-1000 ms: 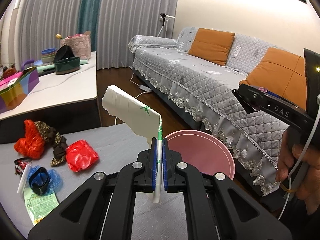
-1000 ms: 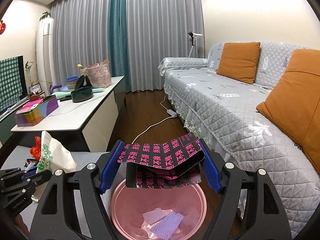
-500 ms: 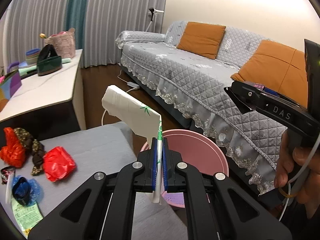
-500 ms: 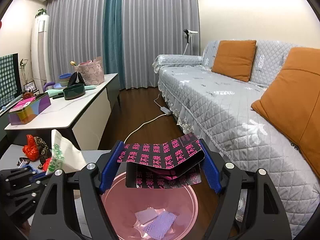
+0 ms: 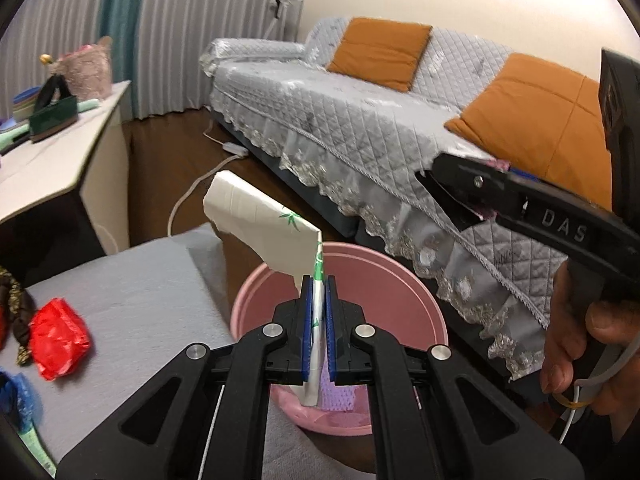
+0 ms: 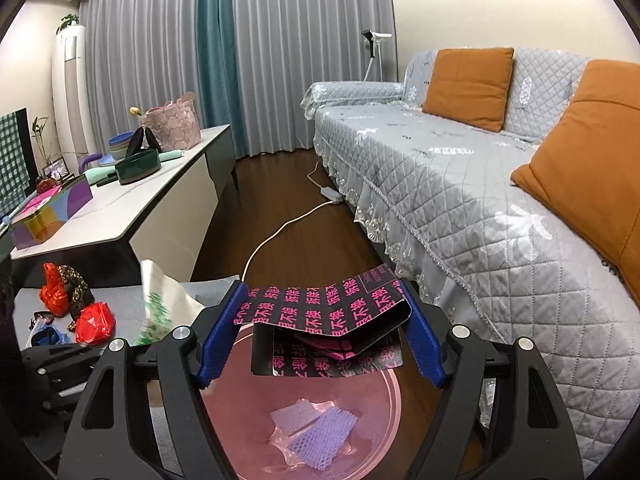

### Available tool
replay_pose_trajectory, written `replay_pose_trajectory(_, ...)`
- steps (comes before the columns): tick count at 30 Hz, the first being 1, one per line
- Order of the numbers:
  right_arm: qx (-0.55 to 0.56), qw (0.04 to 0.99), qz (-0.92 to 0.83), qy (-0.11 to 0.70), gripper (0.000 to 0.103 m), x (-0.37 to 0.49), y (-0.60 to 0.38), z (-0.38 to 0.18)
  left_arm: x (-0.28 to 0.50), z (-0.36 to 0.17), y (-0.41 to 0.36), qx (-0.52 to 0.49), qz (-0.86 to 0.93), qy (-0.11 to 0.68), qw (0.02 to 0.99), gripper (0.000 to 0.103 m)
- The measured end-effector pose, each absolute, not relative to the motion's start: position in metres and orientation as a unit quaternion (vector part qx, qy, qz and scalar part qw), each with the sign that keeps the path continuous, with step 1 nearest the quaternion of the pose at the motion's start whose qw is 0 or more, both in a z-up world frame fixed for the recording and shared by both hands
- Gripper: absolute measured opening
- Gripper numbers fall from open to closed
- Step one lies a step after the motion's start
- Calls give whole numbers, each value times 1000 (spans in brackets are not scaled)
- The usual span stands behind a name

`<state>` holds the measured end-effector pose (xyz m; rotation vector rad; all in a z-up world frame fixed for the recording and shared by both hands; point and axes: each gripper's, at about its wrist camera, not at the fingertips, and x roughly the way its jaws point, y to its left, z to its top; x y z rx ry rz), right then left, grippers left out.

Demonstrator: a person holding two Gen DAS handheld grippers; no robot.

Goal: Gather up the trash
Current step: 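Release the wrapper into the pink bin while the left gripper drops the paper bag in, then move both open grippers back over the remaining trash on the table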

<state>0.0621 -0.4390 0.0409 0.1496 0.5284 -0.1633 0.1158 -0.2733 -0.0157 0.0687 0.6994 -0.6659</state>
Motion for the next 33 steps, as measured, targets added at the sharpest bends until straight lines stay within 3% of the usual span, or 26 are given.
replay_pose_trajectory(3,80,957,-81,265,83,65,-442,37,120,-23,-274,32,-317,349,881,29)
replay_pose_trajectory(4,83,957,-80,268,83,67,-443,36,120,-24,-271,27,-314,350,882,30)
replay_pose_trajectory(18,108,959,-53,256,82,66,-424,47,89,3,-222,17,-277,328,903,30)
replay_pose_trajectory(25,135,960,-11,247,62,61,-393,55,62,25,-175,21,-249,313,916,30)
replay_pose_trajectory(33,101,964,32,243,61,55,-336,61,42,30,-101,23,-195,302,933,30)
